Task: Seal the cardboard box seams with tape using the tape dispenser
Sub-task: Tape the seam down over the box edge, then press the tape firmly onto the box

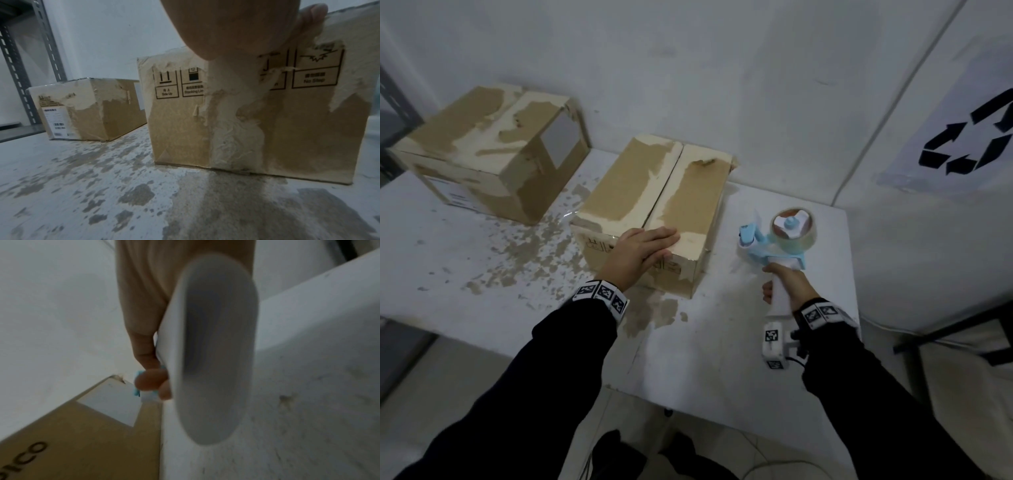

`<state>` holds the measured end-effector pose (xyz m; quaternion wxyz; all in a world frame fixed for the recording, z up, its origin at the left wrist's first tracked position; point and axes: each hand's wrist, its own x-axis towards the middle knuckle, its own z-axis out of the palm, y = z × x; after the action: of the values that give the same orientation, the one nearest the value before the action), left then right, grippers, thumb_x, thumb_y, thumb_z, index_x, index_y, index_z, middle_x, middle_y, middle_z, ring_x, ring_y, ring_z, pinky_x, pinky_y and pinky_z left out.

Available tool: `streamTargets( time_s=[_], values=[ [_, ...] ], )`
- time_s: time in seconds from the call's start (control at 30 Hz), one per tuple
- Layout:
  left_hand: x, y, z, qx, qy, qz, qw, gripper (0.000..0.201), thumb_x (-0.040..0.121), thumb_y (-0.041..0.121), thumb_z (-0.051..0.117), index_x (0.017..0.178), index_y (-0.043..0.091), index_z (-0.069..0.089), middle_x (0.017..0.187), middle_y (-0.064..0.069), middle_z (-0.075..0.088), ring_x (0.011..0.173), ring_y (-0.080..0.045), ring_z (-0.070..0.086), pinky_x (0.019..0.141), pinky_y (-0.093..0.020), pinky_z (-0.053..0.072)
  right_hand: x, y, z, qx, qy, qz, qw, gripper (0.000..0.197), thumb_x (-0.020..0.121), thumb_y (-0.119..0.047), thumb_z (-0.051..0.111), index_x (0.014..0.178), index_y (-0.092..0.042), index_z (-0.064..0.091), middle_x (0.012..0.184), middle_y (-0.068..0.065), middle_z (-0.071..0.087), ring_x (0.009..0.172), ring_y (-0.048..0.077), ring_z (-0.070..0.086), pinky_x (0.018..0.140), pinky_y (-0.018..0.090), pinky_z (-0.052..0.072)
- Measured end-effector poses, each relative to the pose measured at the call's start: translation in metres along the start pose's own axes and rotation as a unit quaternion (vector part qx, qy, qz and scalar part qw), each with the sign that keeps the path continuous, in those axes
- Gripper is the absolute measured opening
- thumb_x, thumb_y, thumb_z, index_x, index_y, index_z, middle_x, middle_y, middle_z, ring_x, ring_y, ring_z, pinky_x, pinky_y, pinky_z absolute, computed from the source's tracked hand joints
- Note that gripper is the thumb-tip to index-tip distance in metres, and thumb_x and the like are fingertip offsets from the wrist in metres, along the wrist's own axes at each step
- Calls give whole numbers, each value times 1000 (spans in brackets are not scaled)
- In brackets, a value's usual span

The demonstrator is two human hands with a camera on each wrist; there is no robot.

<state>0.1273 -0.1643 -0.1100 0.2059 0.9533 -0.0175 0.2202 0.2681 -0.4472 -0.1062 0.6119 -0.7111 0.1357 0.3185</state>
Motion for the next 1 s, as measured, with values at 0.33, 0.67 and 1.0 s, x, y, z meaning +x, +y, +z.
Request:
streamTargets(
  time_s=[0.33, 0.67, 1.0],
  values=[
    [0, 3, -3, -22, -12, -16, 1000, 62, 90, 62, 19, 127, 28, 57, 134, 19, 48, 123, 6, 39, 94, -18, 23, 40, 27, 22, 13, 35, 73, 997, 36, 85, -26, 63, 105, 2, 52, 78, 25, 62, 58, 29, 62, 53, 33, 57],
    [-1, 6, -15, -24, -58, -23, 998, 49, 92, 49, 29, 132, 32, 50, 141, 19, 43, 127, 7, 38, 100, -18, 21, 45, 42, 19, -365, 110, 25, 924, 93, 69, -79, 45, 127, -8, 57, 121, 18, 63, 106, 34, 64, 94, 44, 52],
    [10, -24, -74, -248, -50, -119, 960, 31, 96, 25, 50, 125, 23, 57, 124, 9, 59, 113, -1, 52, 91, -7, 40, -56, -29, 98, -353, 151, -524, 760, 47, 91, -46, 44, 104, -6, 67, 101, 11, 68, 97, 25, 62, 84, 29, 44]
  ],
)
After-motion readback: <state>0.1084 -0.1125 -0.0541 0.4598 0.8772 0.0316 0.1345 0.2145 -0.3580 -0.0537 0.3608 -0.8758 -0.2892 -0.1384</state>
